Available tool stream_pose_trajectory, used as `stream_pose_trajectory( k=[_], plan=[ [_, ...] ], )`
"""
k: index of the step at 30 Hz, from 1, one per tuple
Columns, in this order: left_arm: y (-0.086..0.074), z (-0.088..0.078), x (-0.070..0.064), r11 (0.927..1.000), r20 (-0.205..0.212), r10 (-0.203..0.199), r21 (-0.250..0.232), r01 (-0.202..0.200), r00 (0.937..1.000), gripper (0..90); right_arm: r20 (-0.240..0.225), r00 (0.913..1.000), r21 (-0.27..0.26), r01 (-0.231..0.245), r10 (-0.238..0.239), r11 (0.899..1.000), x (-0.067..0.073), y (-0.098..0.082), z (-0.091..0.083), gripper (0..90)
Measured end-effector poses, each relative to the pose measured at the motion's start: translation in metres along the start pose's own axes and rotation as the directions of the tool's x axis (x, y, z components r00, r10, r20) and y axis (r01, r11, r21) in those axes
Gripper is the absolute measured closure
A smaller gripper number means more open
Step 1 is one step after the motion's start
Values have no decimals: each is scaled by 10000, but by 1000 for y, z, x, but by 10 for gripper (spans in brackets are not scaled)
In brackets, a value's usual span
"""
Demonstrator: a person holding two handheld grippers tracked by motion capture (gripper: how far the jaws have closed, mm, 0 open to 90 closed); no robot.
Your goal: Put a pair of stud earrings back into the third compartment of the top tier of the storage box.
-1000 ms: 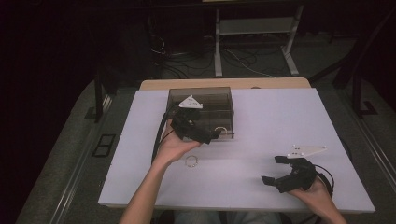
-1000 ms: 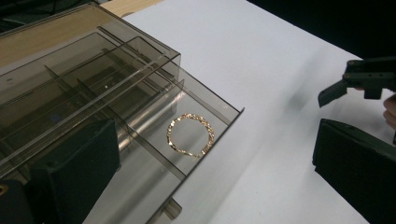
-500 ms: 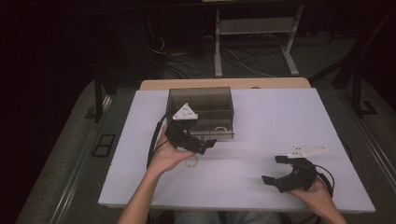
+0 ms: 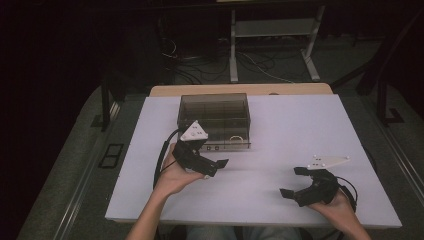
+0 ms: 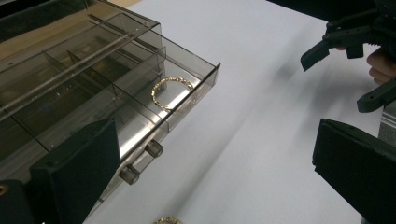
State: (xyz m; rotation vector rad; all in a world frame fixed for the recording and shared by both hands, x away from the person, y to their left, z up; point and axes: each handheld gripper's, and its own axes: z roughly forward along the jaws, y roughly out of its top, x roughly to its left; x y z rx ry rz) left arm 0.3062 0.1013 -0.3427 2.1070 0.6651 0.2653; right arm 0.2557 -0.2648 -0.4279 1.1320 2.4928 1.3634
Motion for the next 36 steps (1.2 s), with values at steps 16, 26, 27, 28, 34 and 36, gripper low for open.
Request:
stream_pose_trajectory(
  k=[16,26,27,28,34,36],
  plan=[
    [-23,5,-8,9992,4,89,385,-89,10000,0,0,9999,69,116,-116,9999,0,0,1,0],
    [-32,10,-12,9961,37,407,783,-409,9992,0,-7,10000,95,96,-96,9999,0,0,2,0],
    [-34,11,-13,9956,19,423,840,-423,9991,0,-7,10000,92,90,-90,9999,0,0,2,0],
    [-36,12,-13,9946,36,484,915,-485,9988,0,-8,10000,94,94,-94,9999,0,0,2,0],
    [-50,19,-9,9937,205,290,1080,-310,9994,18,-16,9999,106,102,-102,9999,0,0,2,0],
    [-53,21,-7,9925,240,305,1180,-331,9992,18,17,9999,97,125,-125,9999,0,0,2,0]
  ],
)
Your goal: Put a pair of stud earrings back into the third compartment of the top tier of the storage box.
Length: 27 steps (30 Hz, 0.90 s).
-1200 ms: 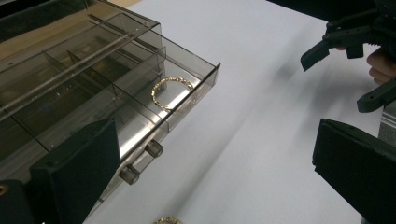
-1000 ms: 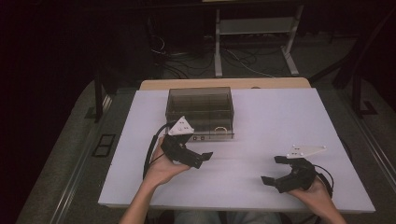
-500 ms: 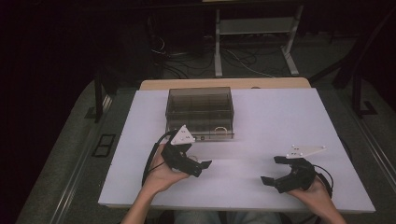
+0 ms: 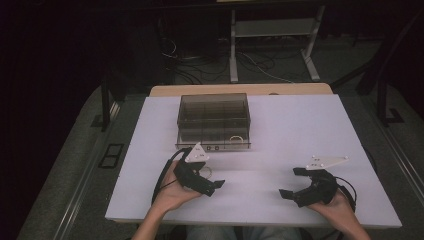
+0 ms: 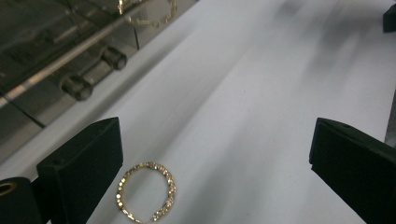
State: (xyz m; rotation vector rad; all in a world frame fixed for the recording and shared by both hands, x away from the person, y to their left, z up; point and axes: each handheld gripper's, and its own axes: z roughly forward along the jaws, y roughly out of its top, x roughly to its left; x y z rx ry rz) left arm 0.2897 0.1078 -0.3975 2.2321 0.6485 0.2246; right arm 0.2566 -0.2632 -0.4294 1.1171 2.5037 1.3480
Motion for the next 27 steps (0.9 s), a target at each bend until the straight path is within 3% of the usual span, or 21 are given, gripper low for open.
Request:
stream_pose_trajectory(
  k=[19,27],
  plan=[
    [-19,11,14,9987,115,-248,446,243,9996,37,-48,10000,6,9,-9,10000,0,0,0,0],
    [-25,13,19,9982,179,-272,532,262,9995,109,-66,10000,18,71,-71,10000,0,0,0,0]
  ],
)
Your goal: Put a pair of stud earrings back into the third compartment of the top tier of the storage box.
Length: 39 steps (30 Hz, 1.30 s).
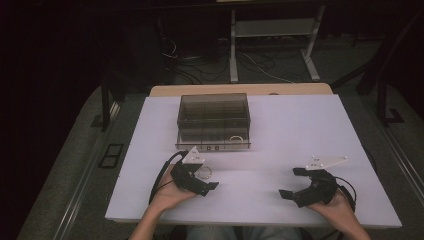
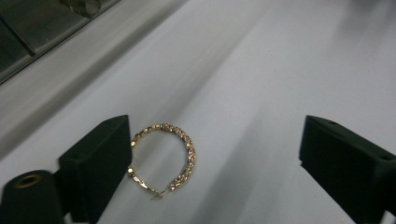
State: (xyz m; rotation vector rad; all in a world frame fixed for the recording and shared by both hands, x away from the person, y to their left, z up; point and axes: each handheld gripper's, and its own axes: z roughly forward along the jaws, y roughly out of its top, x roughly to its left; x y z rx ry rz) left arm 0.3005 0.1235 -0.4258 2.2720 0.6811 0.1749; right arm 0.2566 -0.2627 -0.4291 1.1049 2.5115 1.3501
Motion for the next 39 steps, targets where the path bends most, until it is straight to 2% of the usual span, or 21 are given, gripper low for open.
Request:
stream_pose_trajectory(
  k=[7,24,31,34,39],
  plan=[
    [-4,2,2,9999,27,33,141,-34,10000,151,-7,10000,15,14,-14,10000,0,0,0,0],
    [-8,5,4,9991,91,231,343,-234,9997,424,-54,10000,33,-30,30,10000,0,1,0,0],
    [-10,8,5,9982,5,254,542,-254,9997,493,-61,10000,35,-21,22,10000,0,1,0,0],
    [-10,9,5,9982,47,99,597,-101,9999,555,-63,10000,38,-21,22,10000,0,1,0,0],
    [-10,10,4,9974,-248,142,705,-124,9996,637,-59,10000,27,-17,17,10000,0,1,0,0]
  ],
)
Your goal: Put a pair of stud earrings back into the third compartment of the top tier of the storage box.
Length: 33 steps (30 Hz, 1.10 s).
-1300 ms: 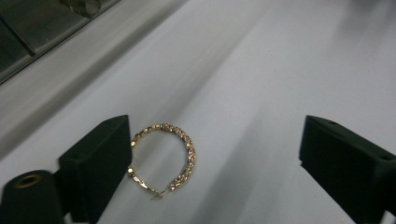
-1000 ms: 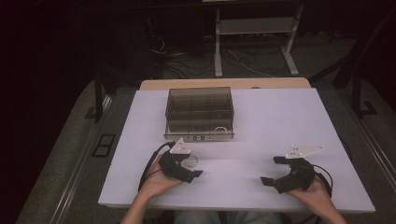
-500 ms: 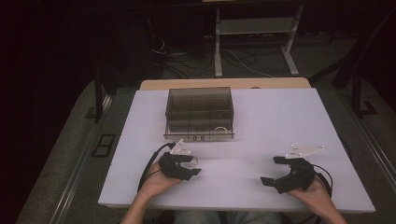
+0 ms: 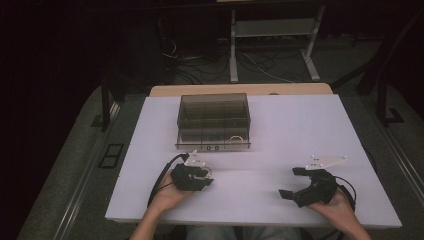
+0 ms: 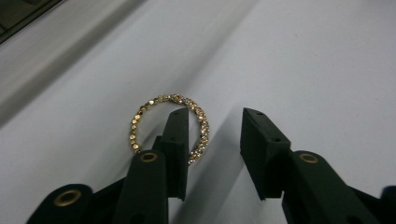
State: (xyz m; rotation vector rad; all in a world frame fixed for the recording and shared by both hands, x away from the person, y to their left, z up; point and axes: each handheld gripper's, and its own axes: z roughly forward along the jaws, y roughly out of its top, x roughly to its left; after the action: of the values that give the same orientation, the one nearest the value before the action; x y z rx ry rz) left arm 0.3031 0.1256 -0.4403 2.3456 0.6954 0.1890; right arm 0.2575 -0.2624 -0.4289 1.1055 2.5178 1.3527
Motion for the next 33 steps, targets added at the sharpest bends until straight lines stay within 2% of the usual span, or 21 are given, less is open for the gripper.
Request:
stream_pose_trajectory(
  k=[7,12,22,33],
  plan=[
    [0,0,2,9999,-329,-107,31,108,9994,784,18,10000,-36,-25,25,10000,0,0,-1,0],
    [0,0,2,9998,-61,-199,-8,199,9998,842,26,10000,-31,-23,23,10000,-1,0,-1,0],
    [-1,0,10,9956,403,-930,-53,933,9949,853,27,10000,-39,2,-2,10000,-1,0,-1,0],
    [0,-4,7,9973,456,-682,-252,694,9966,853,23,10000,-60,3,-3,10000,-1,0,-1,0]
  ],
)
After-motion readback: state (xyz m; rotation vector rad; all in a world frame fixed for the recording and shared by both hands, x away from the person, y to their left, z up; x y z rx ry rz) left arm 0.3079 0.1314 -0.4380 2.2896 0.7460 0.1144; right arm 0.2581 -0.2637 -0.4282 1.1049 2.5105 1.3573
